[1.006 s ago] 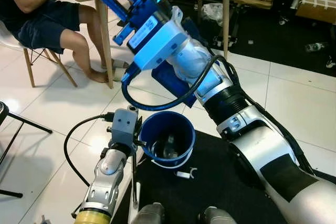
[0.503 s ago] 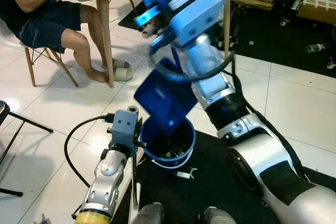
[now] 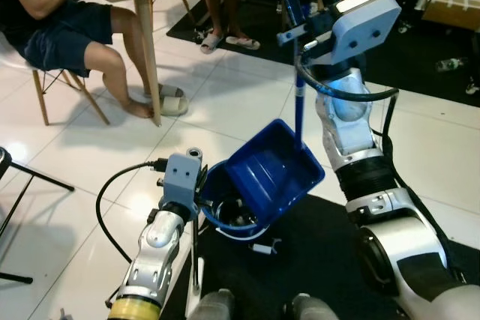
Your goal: Sweep floor
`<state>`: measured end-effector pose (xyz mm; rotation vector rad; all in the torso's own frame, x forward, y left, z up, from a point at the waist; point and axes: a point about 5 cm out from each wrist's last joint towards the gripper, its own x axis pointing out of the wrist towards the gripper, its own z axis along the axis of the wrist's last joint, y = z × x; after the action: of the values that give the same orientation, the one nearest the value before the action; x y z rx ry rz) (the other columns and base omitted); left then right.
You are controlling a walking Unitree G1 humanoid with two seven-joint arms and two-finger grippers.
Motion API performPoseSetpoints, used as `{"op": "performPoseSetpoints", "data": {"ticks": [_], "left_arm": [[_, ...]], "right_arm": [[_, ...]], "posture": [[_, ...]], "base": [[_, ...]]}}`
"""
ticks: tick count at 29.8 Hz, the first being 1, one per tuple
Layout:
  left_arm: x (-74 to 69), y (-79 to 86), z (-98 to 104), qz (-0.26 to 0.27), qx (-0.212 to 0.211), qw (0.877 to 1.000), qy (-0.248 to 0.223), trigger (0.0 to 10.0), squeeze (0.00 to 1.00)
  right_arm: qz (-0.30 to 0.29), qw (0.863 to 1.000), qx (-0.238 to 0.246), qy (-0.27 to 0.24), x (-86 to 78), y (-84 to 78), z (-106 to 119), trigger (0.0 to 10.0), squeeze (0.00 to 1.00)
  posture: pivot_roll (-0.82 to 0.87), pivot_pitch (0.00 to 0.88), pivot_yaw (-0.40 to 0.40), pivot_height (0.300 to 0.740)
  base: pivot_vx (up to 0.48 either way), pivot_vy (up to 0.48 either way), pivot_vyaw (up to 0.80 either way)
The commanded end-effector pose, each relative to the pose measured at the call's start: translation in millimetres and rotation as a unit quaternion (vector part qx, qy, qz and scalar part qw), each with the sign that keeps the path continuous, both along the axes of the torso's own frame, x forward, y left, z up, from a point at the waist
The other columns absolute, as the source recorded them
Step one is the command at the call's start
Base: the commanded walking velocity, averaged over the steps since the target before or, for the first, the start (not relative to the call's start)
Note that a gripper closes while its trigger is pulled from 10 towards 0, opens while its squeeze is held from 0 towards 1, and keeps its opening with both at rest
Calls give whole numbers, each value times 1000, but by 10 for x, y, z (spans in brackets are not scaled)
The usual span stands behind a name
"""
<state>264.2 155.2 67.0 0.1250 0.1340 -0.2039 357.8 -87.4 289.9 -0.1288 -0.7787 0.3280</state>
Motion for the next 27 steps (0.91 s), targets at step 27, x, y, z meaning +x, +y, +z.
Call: {"op": "performPoseSetpoints", "data": {"ticks": [27], "left_arm": [[12, 4, 4, -13, 7, 1000, -3, 10000, 0]], "right_arm": [[-195, 978, -26, 69, -309, -1310, -335, 10000, 0]], "posture": [[33, 54, 42, 740]], "base": [[0, 0, 0]]}}
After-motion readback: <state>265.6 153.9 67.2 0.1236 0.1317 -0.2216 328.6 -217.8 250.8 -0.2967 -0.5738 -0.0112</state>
